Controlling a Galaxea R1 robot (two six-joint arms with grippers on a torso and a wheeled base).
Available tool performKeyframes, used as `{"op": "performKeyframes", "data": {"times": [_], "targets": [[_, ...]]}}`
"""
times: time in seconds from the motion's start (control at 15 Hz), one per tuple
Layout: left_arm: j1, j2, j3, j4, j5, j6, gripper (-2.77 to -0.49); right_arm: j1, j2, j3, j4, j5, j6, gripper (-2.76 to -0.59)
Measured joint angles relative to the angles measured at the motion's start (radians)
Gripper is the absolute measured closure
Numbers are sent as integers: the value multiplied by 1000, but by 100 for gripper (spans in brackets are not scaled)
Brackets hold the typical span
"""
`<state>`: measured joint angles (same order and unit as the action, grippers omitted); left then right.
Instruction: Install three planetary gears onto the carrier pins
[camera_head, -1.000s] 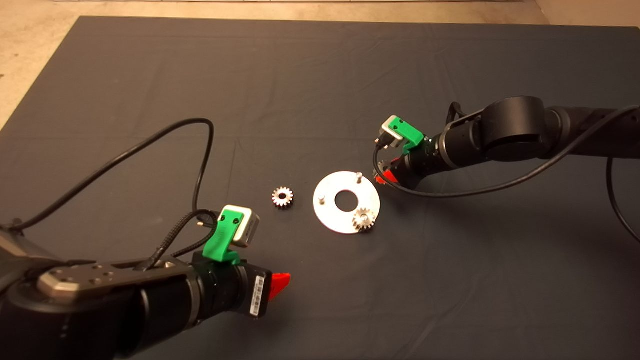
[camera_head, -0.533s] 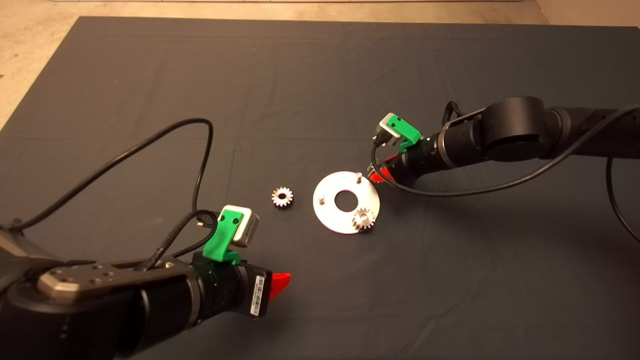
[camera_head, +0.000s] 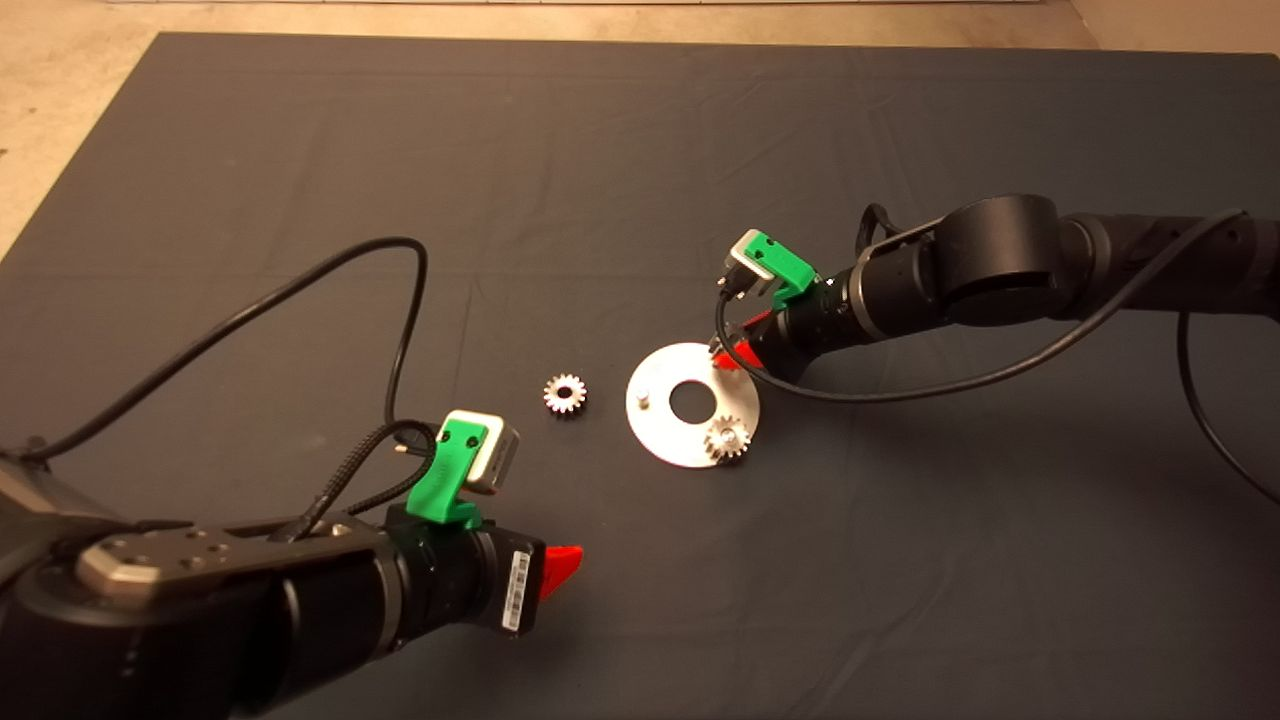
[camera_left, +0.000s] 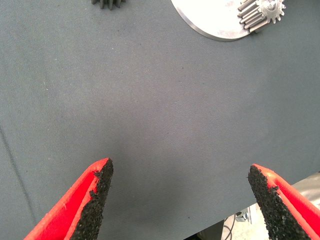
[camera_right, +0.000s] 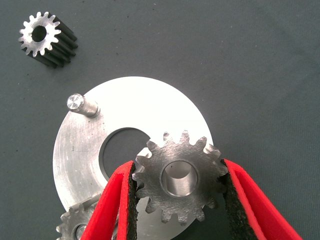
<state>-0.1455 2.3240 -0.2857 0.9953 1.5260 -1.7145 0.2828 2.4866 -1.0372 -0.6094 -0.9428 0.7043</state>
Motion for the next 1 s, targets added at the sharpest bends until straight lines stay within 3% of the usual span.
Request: {"op": "performKeyframes", "data": {"times": [0.67, 1.0], "targets": [[-3, 0, 0, 0, 1, -1, -191, 0, 2, -19, 0, -8, 0, -94], [-30, 0, 0, 0, 0, -1, -191, -1, 23, -46, 0, -17, -24, -94]]}}
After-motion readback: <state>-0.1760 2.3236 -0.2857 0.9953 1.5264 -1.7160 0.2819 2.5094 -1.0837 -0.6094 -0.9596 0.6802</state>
